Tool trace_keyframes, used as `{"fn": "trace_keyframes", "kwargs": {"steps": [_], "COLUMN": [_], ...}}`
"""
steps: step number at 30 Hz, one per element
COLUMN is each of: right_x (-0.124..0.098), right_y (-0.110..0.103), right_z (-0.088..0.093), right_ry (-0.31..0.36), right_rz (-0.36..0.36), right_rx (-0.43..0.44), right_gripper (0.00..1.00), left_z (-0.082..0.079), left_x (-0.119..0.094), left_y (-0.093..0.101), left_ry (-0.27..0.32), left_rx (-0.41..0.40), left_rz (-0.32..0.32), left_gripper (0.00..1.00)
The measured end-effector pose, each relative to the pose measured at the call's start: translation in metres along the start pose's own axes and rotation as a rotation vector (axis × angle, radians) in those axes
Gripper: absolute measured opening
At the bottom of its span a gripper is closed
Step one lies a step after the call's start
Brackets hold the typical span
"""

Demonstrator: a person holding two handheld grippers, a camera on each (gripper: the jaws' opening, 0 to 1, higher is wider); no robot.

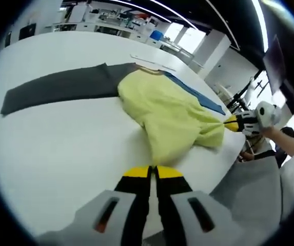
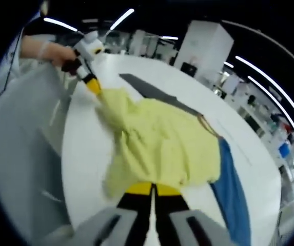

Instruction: Fold the garment on the visible template until the final outline fits inside the template.

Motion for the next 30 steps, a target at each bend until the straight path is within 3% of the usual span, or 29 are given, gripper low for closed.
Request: {"fn": "trace_keyframes", "kwargs": {"steps": [9,16,22,30], "right_x": [-0.015,-0.011,-0.003,0.008], "right_y": [-0.003,-0.016,-0.023,-0.015], "right_z": [0.013,0.032,0.037,0.04], "right_ry": [-0.022,-0.04,-0.02,-0.012], "right_rz": [0.009,-0.016,-0.017,-0.001], "right_rx": [0.033,0.192,0.343,0.391], "right_gripper": [0.0,0.0,0.01,0.03], "left_z": [0.012,0.017,0.017,0.015], "left_x": [-0.012,-0.013,-0.014,-0.014], "left_y": [0.004,0.007,0.008,0.006], "left_ry": [-0.11,-0.119,-0.12,-0.114], "left_rx": [0.011,-0.013,-0.013,-0.011], "left_rz": [-0.03,-0.035,-0.035,-0.032], "left_gripper": [0.0,0.0,0.0,0.0]}}
Point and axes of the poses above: the point that each gripper's makers call its tool centre point, and the gripper's own axes: x roughly forward along the fingers, y roughly to its right, z roughly out of its underside, the point moved 6 cm from there along -x, roughly backward along the fingers, and after that the axes turned 8 degrees about y, right-handed, at the moved point
